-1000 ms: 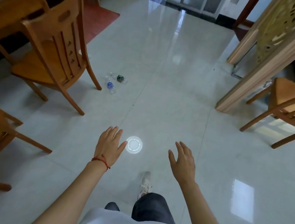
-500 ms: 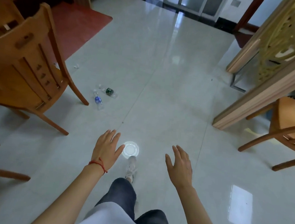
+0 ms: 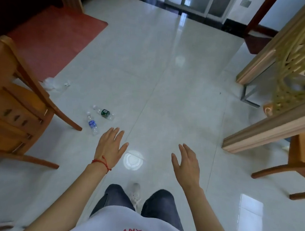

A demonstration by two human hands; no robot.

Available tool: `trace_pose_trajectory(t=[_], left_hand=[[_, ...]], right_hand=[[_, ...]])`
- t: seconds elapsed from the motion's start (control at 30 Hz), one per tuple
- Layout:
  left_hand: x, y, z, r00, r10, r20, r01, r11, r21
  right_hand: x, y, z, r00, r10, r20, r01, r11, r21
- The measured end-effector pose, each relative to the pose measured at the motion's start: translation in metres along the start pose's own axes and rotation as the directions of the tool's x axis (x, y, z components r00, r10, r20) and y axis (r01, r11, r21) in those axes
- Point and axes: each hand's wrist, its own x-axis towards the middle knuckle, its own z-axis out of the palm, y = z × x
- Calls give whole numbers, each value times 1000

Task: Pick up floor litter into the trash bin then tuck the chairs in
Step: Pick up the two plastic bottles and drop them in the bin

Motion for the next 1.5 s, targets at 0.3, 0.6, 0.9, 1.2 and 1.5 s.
trace_pose_trajectory(t=[0.3, 0.6, 0.9, 1.2, 1.5], left_hand=[[83, -3, -10, 983, -177, -45, 174, 982, -77], [154, 0, -31, 859, -495, -129, 468, 862, -193], [165, -15, -38, 673, -726, -142, 679, 683, -270], [194, -95, -52, 605, -787, -119, 734, 610, -299], [256, -181, -84, 643, -759, -103, 708, 640, -299]], right_hand=[[135, -22, 0, 986, -153, 66, 154, 988, -12], [290, -78, -11, 862, -438, 255, 453, 891, 0], [361, -145, 25, 679, -594, 431, 647, 762, 31], [392, -221, 91, 599, -606, 524, 687, 725, 54], [438, -299, 137, 606, -591, 532, 673, 738, 53]])
